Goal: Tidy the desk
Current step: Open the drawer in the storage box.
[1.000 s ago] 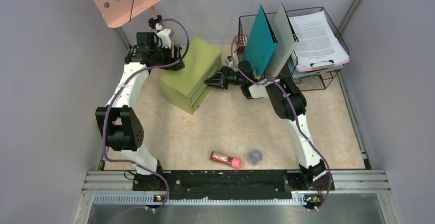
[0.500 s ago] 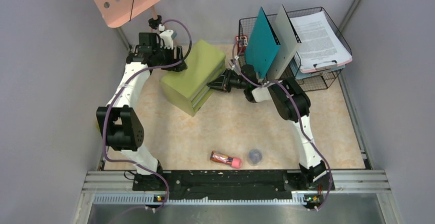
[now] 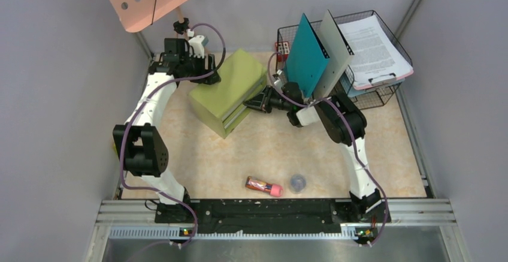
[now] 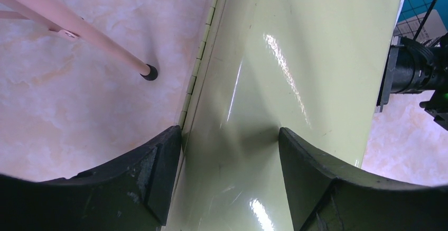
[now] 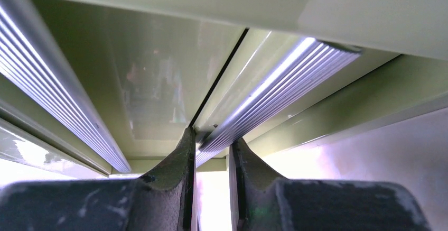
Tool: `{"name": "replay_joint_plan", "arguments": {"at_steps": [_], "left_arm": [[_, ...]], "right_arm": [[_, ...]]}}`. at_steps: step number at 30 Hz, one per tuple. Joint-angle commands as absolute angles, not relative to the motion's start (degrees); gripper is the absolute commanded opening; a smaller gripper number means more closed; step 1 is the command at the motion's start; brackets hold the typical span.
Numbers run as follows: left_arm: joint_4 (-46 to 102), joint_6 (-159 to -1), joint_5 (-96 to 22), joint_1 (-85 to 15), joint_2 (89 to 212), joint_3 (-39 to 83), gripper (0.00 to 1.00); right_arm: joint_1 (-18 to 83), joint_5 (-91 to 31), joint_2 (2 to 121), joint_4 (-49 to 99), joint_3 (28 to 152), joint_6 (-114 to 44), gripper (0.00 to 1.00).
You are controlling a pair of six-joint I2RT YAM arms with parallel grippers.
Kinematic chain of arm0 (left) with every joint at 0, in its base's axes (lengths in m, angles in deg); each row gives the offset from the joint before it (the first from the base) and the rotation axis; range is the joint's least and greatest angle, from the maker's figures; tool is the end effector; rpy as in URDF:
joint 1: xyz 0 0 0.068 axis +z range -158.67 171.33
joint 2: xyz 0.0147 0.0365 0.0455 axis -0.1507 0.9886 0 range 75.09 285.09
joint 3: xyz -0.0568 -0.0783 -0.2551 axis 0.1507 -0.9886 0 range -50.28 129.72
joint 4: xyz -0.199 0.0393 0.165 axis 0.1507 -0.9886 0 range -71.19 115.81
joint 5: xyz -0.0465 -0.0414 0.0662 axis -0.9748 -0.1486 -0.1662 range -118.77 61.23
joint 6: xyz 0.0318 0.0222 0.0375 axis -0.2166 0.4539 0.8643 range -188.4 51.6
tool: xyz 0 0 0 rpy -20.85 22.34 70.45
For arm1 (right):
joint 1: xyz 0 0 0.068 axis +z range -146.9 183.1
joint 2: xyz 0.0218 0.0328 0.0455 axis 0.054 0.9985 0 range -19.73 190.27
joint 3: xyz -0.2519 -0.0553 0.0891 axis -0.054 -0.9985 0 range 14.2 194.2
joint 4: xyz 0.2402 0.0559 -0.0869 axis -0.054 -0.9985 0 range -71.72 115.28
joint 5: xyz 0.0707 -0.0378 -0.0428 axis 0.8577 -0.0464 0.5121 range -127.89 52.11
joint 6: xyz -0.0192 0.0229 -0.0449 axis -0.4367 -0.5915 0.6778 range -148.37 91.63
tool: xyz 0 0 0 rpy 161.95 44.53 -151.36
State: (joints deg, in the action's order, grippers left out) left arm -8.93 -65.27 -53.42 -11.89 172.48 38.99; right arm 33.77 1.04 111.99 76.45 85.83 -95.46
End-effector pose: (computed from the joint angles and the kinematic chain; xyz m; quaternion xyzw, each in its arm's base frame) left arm 0.3815 -0.0364 0.3278 0.1349 0.8893 -0.1960 0.3906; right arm 0.3932 0.2592 0.1124 0.0180 0.7482 0.6283 0.2123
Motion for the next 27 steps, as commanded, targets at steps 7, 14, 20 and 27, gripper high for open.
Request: {"name": "replay_joint_plan", "arguments": {"at_steps": [7,14,20,27], "left_arm": [[-18.66,-65.02,-47.49,-12.1,174.13,37.3,0.77],[-17.78,-61.92,-48.1,-12.14,168.77,37.71,0.91],[-17.64,-59.48,-51.45,-12.63,164.26,36.25,0.95],[-15.49,-56.46,-48.54,-15.1,158.49,32.9,0.96]], "right_arm": [[38.05,0.12,105.57,72.23,80.84,-81.63,0.0],[37.11,-1.2,105.79,57.48,88.41,-73.7,0.0],[37.12,-2.32,104.97,54.53,88.89,-71.92,0.0],[37.36,-3.25,103.07,53.96,86.88,-71.14,0.0]]}}
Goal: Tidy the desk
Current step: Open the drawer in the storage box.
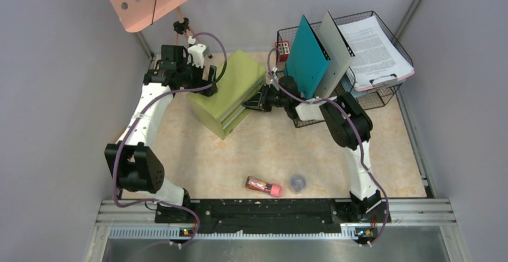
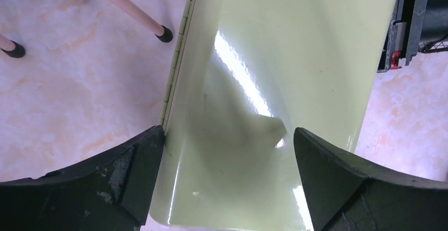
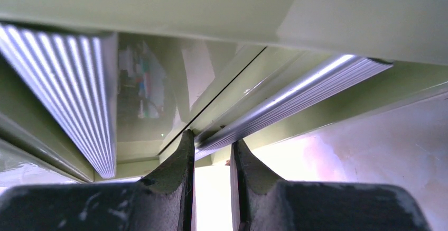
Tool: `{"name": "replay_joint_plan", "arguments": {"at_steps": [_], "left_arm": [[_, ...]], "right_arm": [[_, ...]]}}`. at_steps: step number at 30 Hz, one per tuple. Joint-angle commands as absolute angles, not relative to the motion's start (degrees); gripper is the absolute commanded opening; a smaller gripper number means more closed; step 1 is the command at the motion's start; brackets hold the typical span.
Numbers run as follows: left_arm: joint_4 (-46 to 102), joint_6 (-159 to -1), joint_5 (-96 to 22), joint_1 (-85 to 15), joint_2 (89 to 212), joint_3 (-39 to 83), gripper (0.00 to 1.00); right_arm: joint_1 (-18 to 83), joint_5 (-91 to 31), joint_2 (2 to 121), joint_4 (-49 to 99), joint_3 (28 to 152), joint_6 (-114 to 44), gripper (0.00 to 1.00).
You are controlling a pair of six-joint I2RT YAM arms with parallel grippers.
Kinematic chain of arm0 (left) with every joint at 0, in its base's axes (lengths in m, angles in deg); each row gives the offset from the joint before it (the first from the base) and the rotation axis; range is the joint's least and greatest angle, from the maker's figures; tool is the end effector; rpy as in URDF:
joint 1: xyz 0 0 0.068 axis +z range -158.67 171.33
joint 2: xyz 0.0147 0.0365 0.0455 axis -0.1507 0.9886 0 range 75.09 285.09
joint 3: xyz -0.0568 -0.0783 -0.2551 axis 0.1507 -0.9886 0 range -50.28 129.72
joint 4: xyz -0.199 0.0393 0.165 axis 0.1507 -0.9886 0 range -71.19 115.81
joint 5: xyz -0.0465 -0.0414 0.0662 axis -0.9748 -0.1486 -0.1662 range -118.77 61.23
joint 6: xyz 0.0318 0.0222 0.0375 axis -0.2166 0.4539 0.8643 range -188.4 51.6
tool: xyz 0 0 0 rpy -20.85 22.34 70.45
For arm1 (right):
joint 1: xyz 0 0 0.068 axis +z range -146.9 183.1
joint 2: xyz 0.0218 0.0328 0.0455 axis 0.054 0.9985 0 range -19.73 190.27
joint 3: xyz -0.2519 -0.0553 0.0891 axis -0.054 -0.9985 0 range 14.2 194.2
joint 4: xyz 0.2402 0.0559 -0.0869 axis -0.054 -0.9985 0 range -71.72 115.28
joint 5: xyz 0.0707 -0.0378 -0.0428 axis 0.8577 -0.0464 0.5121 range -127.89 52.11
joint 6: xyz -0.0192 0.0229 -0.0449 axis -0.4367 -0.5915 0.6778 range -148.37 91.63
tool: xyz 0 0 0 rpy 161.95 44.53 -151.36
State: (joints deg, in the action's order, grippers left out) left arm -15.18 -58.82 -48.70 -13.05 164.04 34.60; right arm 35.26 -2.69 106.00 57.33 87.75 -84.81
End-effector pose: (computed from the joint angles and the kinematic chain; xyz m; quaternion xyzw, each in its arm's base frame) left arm 0.3378 -0.0381 0.3439 0.1763 0.8953 -0.1427 0.3834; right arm 0.3858 0.2668 0.1357 -0.0051 0.8003 0.5587 0.2176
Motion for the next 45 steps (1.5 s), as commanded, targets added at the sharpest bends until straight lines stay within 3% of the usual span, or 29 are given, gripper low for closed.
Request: {"name": "replay_joint_plan", "arguments": {"at_steps": [1,9,14,20,35,42,45], "left_arm": [[-14.87,-56.0,-48.23,-15.76,157.61,32.27,0.96],[-10.33,-52.29,-38.97,-26.71,153.89,28.13,0.97],[-9.58,-53.26,-38.89,-28.07,154.58,27.16,0.97],[-7.16,-49.99,-30.84,-32.15,153.84,22.4,0.97],[-9.93,-49.09,-15.35,-33.93,149.78,15.3,0.96],[-9.73,-47.88,-11.51,-33.84,147.83,12.41,0.95],[-9.55,-47.2,-10.47,-33.84,147.07,11.06,0.95]], "right_arm": [[37.39,-3.33,103.05,53.38,87.1,-70.84,0.0],[38.72,-3.24,104.04,52.11,88.67,-70.28,0.0],[39.09,-2.26,104.54,55.51,88.26,-73.1,0.0],[39.12,-2.04,103.58,57.47,86.47,-75.77,0.0],[40.91,-0.72,101.25,73.16,79.47,-86.98,0.0],[41.24,-2.43,98.22,64.83,79.81,-80.4,0.0],[41.18,-4.91,96.26,56.49,80.97,-72.64,0.14]]}}
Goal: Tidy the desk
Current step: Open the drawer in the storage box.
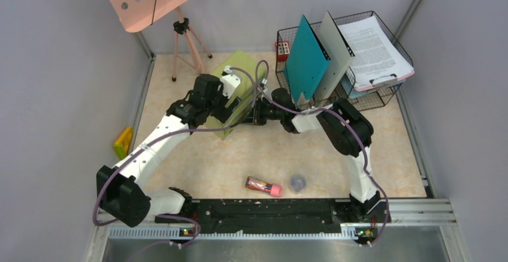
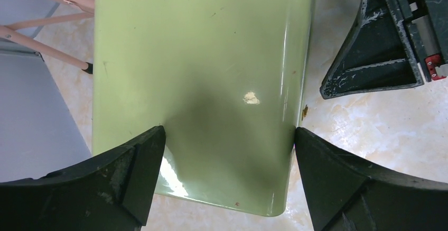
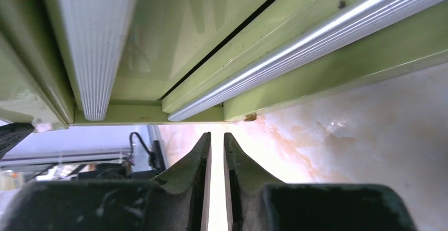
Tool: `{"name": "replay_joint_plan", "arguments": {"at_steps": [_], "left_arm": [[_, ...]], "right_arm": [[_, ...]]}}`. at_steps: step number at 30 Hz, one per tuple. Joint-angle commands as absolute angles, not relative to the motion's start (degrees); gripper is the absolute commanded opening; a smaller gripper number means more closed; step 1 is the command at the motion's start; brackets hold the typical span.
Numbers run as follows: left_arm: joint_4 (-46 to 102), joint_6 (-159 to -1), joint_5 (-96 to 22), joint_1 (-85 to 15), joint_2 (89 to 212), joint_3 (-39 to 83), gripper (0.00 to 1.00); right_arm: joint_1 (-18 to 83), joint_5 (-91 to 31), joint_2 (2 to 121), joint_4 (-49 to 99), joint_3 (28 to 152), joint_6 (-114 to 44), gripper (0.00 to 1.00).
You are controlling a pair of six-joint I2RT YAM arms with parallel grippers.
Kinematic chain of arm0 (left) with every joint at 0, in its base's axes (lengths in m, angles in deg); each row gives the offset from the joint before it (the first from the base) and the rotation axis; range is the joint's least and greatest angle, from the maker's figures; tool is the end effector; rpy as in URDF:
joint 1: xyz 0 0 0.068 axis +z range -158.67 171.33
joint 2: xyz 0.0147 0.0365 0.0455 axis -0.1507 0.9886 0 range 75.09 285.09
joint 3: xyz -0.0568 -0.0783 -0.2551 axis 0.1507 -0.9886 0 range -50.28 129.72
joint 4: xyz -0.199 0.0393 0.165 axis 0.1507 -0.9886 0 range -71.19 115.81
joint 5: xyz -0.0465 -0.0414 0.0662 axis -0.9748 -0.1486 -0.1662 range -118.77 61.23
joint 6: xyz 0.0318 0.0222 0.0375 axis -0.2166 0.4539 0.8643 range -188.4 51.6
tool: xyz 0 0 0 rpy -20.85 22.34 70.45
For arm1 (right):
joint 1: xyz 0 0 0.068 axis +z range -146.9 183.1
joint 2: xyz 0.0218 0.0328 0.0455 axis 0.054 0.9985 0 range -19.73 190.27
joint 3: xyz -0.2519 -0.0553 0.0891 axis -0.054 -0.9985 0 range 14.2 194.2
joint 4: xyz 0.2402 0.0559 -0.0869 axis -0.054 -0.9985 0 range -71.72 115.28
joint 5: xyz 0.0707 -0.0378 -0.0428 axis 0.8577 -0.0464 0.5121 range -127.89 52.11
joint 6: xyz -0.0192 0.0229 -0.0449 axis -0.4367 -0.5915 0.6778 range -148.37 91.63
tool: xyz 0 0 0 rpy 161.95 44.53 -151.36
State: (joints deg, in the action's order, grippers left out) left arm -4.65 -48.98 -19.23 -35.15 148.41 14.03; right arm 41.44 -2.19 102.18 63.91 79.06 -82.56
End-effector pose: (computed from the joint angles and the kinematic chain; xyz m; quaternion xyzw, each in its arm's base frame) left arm 0.2531 -0.1195 0.3180 0.3188 0.8437 0.0489 0.4292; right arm 0.3329 0.2897 0.1322 -0.0712 0.7894 0.5742 0.2052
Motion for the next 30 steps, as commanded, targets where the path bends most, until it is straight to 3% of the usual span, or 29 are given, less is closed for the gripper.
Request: {"name": "replay_joint_plan", "arguments": {"at_steps": [1,7,24,30], "left_arm": [[-9.53,-47.0,-10.45,-33.77,146.74,10.58,0.95],[-10.88,-45.17,-10.54,-33.51,144.33,7.07,0.94],[-13.74,-36.46,-10.15,-23.32,135.91,0.62,0.93],[-15.43,-39.46,-13.08,-23.19,134.7,1.84,0.93]], "right_arm": [[41.08,-5.87,95.58,54.03,81.41,-70.01,0.2],[39.57,-9.9,92.4,42.42,85.67,-57.71,0.38],[36.45,-18.13,85.28,29.22,89.04,-41.89,0.59],[36.58,-16.36,87.68,29.34,91.18,-42.41,0.59]]}}
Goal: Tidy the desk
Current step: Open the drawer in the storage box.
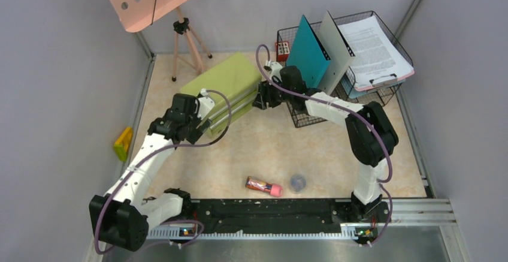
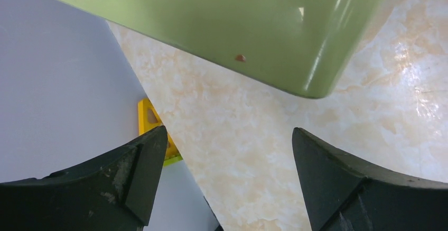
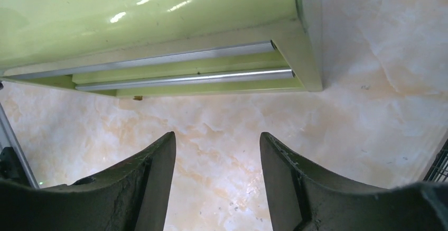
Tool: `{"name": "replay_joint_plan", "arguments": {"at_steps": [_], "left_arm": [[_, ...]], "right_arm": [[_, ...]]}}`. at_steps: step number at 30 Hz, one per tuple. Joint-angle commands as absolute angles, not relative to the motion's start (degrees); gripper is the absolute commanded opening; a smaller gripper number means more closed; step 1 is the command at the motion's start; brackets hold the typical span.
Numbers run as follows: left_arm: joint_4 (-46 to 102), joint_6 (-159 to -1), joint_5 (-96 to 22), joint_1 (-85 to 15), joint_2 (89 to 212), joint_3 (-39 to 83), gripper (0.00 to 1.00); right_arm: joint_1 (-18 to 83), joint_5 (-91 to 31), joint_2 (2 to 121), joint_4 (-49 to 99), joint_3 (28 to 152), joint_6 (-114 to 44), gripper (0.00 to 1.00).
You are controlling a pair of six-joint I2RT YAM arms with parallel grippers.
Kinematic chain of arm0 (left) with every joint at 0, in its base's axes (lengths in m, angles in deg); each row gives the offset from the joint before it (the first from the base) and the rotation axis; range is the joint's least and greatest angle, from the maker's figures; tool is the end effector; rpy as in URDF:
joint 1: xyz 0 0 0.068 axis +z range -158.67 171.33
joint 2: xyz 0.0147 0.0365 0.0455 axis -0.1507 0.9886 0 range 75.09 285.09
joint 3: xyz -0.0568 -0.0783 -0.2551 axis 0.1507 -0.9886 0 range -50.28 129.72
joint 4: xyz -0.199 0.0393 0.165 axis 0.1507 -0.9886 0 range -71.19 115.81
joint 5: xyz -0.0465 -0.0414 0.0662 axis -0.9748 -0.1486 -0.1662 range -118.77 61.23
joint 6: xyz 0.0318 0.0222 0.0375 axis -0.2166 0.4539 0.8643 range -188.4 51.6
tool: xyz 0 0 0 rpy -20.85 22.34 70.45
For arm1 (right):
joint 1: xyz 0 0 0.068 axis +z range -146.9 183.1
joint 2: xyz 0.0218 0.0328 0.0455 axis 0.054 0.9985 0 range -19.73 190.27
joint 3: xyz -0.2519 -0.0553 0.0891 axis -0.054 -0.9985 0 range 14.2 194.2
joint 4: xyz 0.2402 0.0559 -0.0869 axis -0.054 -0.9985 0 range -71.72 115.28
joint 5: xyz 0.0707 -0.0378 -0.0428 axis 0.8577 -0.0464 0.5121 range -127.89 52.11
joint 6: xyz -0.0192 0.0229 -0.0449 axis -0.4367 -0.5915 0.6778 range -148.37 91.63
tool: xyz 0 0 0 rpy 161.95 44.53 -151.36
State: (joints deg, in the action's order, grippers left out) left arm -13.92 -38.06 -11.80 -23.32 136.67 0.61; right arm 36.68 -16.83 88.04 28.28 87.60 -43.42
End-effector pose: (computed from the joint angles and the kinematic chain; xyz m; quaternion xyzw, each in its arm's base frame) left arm 0.2107 -0.0444 0.2760 0.3099 0.8789 0.1832 0.3129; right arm 0.3497 0.2475 0.2204 -0.2264 0.8316 0.3435 0.3731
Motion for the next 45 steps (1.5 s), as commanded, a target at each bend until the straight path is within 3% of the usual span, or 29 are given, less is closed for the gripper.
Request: {"name": "replay_joint_plan", "arguments": {"at_steps": [1,11,17,23,28,29,30,32,38,45], "left_arm": [[-15.4,-40.03,-13.69,-23.17,134.16,2.02,0.94],[-15.15,-47.46,-23.58,-19.81,132.29,10.44,0.98],[-12.17,-52.14,-24.55,-18.11,135.28,17.08,0.98],[-9.79,-55.74,-24.09,-16.59,140.74,23.7,0.98],[-11.03,-61.28,-27.65,-13.12,148.74,31.29,0.98],[-11.72,-62.23,-28.39,-12.41,150.58,32.94,0.98],[-12.45,-63.07,-31.24,-11.92,152.44,34.56,0.98],[-13.99,-64.21,-33.49,-11.1,155.89,37.73,0.98],[-11.41,-66.5,-34.15,-9.04,160.69,41.17,0.98],[-11.06,-67.56,-37.3,-7.6,166.59,46.68,0.98]], "right_arm": [[36.52,-15.44,87.95,30.32,90.67,-43.24,0.58],[36.47,-8.76,94.14,42.84,88.12,-63.86,0.54],[37.55,-7.02,93.89,43.13,86.62,-62.69,0.55],[38.59,-9.63,88.7,36.83,85.63,-43.27,0.59],[42.94,-22.78,84.24,25.88,88.32,-16.75,0.68],[43.75,-24.88,83.46,25.96,87.7,-12.63,0.74],[44.71,-27.44,82.41,26.28,86.99,-8.42,0.87],[46.73,-33.49,80.46,28.86,84.68,-0.75,0.98],[52.81,-55.06,77.91,43.35,77.89,15.17,0.99],[54.17,-55.49,76.56,35.88,79.64,20.28,0.99]]}}
